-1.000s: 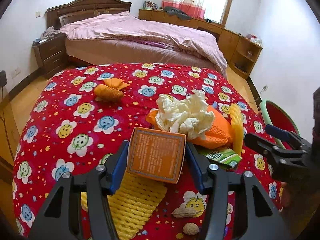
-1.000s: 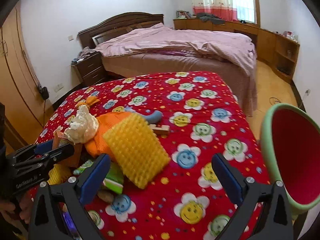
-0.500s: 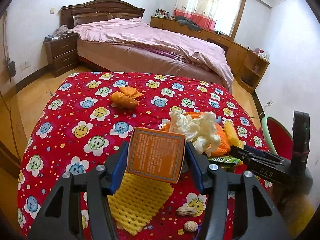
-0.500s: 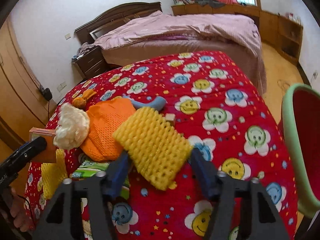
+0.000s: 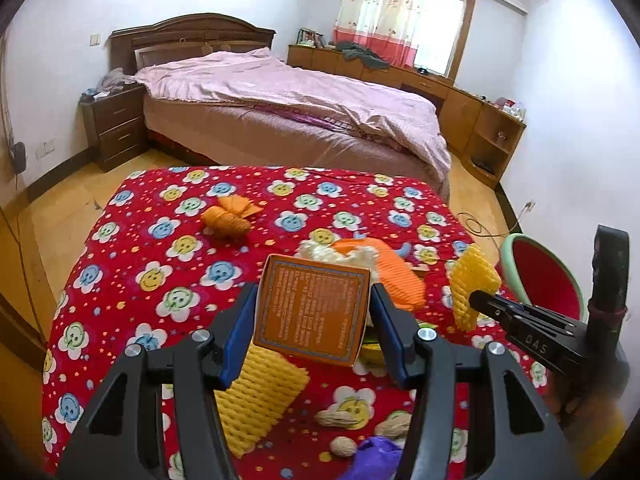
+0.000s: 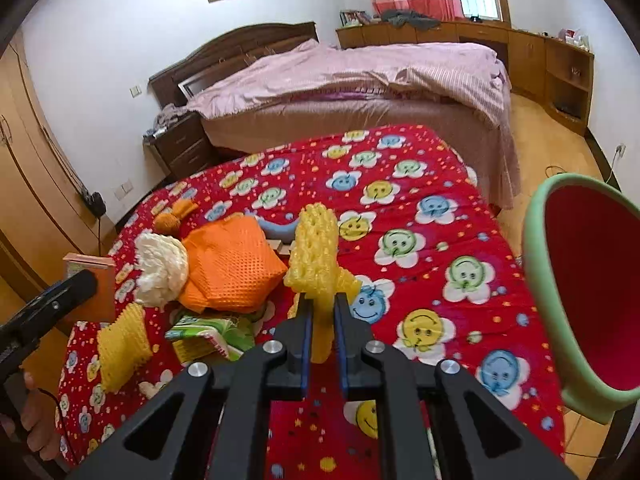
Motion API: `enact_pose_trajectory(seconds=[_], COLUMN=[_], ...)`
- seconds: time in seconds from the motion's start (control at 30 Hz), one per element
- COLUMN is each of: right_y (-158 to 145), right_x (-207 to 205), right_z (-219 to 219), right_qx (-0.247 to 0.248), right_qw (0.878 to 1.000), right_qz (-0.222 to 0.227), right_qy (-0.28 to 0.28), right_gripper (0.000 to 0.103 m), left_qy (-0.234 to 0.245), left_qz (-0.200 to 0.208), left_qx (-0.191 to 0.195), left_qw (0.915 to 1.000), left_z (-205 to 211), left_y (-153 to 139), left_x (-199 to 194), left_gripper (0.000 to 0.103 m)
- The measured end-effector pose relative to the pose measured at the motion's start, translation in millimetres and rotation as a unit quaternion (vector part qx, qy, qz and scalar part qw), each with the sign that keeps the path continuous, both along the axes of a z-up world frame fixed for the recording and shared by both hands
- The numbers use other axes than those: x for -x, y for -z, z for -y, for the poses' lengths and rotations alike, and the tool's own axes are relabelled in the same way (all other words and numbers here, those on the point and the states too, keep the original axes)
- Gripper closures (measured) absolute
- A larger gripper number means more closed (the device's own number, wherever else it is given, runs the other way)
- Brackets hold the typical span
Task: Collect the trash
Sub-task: 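Carry the yellow foam net over the red bucket with the right gripper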
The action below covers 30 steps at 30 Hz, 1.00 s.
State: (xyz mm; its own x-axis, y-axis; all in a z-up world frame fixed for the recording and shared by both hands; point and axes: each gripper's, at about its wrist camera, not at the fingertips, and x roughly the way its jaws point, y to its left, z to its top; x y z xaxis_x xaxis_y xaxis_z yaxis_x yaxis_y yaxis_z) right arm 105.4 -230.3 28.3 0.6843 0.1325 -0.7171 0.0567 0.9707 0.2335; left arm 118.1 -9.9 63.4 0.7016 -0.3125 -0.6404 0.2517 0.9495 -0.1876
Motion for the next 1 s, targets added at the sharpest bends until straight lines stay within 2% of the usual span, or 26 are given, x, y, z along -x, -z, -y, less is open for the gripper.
enact_pose_trajectory(seconds=[0.17, 0.43, 1.0], right_y=[-19.8, -38.3, -37.1], right_x=[20.2, 46.2, 100.5], right_z=[13.9, 49.5, 145.7], right_qx=[0.0, 0.019, 0.033], right_qw=[1.0, 0.997, 0.982], right_qz=[0.017, 0.019, 0.018], right_qy=[0.016, 0.069, 0.185], right_gripper=[0.091, 0.091, 0.091], left_qy=[0.019, 0.069, 0.158], left_qz=[0.002, -0.007, -0.005], left_qx=[0.005, 0.011, -0.017], left_qw=[0.9998, 0.9976, 0.9873], left_z=[17.4, 63.7, 178.1], left_y=[-8.7, -18.5, -23.2], left_x=[1.9, -1.8, -5.6], left_gripper=[0.047, 0.047, 0.047])
